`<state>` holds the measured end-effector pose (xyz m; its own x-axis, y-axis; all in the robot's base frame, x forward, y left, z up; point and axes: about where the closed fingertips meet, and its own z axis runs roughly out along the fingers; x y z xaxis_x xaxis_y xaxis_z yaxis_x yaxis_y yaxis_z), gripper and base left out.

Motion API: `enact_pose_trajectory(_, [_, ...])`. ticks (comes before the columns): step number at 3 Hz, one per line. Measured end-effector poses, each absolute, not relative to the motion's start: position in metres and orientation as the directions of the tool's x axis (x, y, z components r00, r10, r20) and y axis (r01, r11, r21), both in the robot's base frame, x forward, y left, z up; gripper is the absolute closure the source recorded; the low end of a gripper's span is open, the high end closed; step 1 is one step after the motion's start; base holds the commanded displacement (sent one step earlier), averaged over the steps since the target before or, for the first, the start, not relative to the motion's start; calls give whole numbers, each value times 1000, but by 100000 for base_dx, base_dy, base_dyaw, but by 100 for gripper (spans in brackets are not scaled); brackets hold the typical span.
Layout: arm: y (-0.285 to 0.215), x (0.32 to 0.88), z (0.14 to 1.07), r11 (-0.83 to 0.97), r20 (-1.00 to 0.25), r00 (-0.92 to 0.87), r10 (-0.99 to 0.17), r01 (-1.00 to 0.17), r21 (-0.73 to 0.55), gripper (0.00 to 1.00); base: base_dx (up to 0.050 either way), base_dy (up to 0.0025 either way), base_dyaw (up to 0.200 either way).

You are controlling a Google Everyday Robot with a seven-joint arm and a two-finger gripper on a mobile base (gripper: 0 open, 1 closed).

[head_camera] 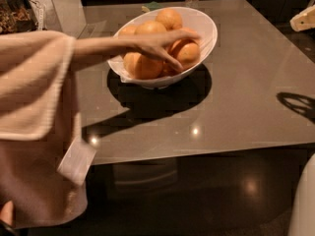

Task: Pick orange from white bowl

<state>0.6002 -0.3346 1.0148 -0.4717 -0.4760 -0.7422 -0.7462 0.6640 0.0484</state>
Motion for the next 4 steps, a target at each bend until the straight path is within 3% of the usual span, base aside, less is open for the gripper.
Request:
enact_pose_trajectory(3, [-341, 596, 1021, 664, -743, -452, -493, -747, 14, 100, 0, 0, 0])
enact_pose_trajectory(4, [-341, 596, 1021, 664, -743, -452, -493, -747, 14, 73, 0, 0, 0])
